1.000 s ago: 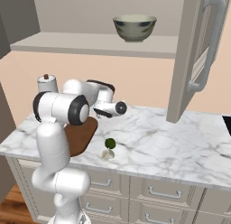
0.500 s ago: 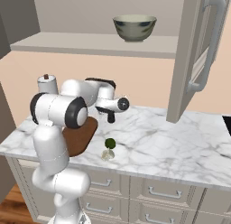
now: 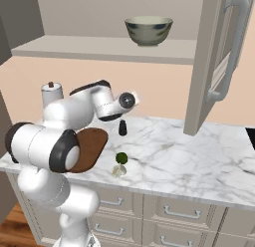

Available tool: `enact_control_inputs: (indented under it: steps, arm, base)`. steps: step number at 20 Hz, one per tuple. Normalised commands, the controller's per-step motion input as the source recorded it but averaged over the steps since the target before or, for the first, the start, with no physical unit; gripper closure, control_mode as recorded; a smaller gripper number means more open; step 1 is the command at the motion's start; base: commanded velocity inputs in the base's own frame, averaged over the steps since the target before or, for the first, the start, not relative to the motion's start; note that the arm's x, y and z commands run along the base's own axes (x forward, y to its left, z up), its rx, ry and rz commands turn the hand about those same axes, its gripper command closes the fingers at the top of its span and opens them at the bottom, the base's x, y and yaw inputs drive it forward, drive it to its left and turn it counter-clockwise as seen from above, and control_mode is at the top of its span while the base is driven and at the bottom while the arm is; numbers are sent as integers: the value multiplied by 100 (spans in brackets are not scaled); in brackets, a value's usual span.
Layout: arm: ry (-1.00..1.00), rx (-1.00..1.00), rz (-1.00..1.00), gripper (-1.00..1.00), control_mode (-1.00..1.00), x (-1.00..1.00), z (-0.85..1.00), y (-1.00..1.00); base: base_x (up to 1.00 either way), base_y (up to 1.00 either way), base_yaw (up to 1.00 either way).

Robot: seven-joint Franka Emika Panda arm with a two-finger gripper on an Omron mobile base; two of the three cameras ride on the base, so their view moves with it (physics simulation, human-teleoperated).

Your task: Open the cabinet. Place the bowl and condiment on the counter. Then place the lime and garlic on the cutting board.

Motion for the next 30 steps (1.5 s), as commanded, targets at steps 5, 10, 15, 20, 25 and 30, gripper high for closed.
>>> enact_control_inputs:
  steps: [5, 10, 15, 20, 25, 30]
  arm:
    - [-13, -33, -8, -100, -100, -50, 100, -2]
    - [-15, -42, 0, -100, -100, -40, 100, 0]
    - [1, -36, -2, -100, -100, -40, 100, -1]
    - [27, -18, -18, -100, -100, -47, 99, 0]
    - [42, -1, -31, -100, -100, -59, 74, -8]
    - [15, -1, -15, -100, -100, -32, 67, -7]
  base:
    - [0, 0, 0]
    - [0, 0, 0]
    - [0, 0, 0]
    - [0, 0, 0]
    - [0, 0, 0]
    - [0, 0, 0]
